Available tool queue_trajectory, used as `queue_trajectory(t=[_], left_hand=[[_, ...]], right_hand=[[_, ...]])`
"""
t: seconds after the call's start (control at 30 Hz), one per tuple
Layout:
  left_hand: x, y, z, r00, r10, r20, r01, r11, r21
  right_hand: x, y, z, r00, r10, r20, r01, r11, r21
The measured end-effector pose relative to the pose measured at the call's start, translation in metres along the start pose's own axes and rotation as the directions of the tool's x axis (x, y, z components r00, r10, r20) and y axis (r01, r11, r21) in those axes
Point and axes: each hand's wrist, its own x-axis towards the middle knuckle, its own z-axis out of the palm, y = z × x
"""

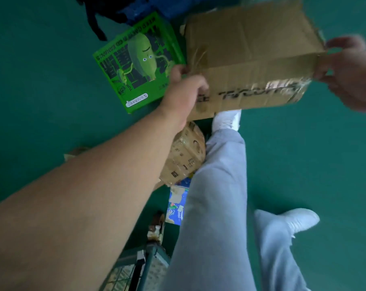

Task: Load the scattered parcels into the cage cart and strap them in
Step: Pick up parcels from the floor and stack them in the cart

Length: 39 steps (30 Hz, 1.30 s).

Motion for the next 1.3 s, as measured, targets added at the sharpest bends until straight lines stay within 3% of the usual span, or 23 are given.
queue_trajectory(t=[0.03, 0.17, 0.27, 0.37, 0.53, 0.63, 0.7, 0.77, 0.83, 0.93, 1.0, 1.13, 1.23, 1.3], left_hand=[[-0.026, 0.009, 0.001, 1.0, 0.031, 0.006, -0.031, 0.999, -0.016], [-0.136, 0.051, 0.002, 0.994, 0.081, 0.078, -0.071, 0.99, -0.126], [-0.214, 0.091, 0.021, 0.979, 0.086, 0.185, -0.054, 0.984, -0.172], [-0.294, 0.125, 0.063, 0.959, 0.071, 0.273, -0.023, 0.984, -0.176], [-0.403, 0.146, 0.15, 0.888, 0.128, 0.441, -0.131, 0.991, -0.025], [-0.474, 0.133, 0.231, 0.83, 0.084, 0.551, -0.165, 0.982, 0.098], [-0.533, 0.108, 0.296, 0.762, 0.064, 0.645, -0.208, 0.967, 0.149], [-0.574, 0.081, 0.35, 0.704, 0.023, 0.71, -0.224, 0.956, 0.191], [-0.626, 0.039, 0.416, 0.648, -0.056, 0.759, -0.259, 0.922, 0.288], [-0.678, -0.013, 0.487, 0.595, -0.116, 0.795, -0.362, 0.844, 0.395], [-0.709, -0.047, 0.533, 0.621, -0.103, 0.777, -0.429, 0.785, 0.447], [-0.776, -0.107, 0.608, 0.667, -0.246, 0.704, -0.401, 0.677, 0.616], [-0.815, -0.137, 0.639, 0.595, -0.422, 0.684, -0.395, 0.588, 0.706], [-0.83, -0.151, 0.653, 0.58, -0.441, 0.685, -0.438, 0.54, 0.719]], right_hand=[[-0.043, -0.003, -0.012, 0.997, -0.043, 0.064, 0.041, 0.999, 0.027], [-0.164, -0.027, -0.077, 0.995, -0.05, 0.085, 0.035, 0.986, 0.166], [-0.255, -0.019, -0.137, 0.992, -0.122, -0.019, 0.119, 0.906, 0.406], [-0.346, 0.014, -0.206, 0.971, -0.196, -0.135, 0.236, 0.876, 0.421], [-0.493, 0.084, -0.262, 0.9, -0.311, -0.305, 0.412, 0.834, 0.367], [-0.571, 0.164, -0.292, 0.827, -0.178, -0.533, 0.428, 0.814, 0.392], [-0.618, 0.233, -0.311, 0.783, -0.013, -0.622, 0.462, 0.682, 0.567], [-0.644, 0.296, -0.321, 0.833, 0.149, -0.533, 0.427, 0.438, 0.791], [-0.686, 0.371, -0.337, 0.891, 0.211, -0.401, 0.37, 0.171, 0.913], [-0.721, 0.449, -0.348, 0.929, 0.204, -0.308, 0.338, -0.132, 0.932], [-0.745, 0.495, -0.352, 0.896, 0.264, -0.358, 0.422, -0.254, 0.87], [-0.796, 0.574, -0.359, 0.793, 0.445, -0.417, 0.584, -0.355, 0.73], [-0.831, 0.601, -0.355, 0.739, 0.498, -0.455, 0.637, -0.295, 0.712], [-0.846, 0.612, -0.35, 0.716, 0.51, -0.476, 0.658, -0.265, 0.705]])
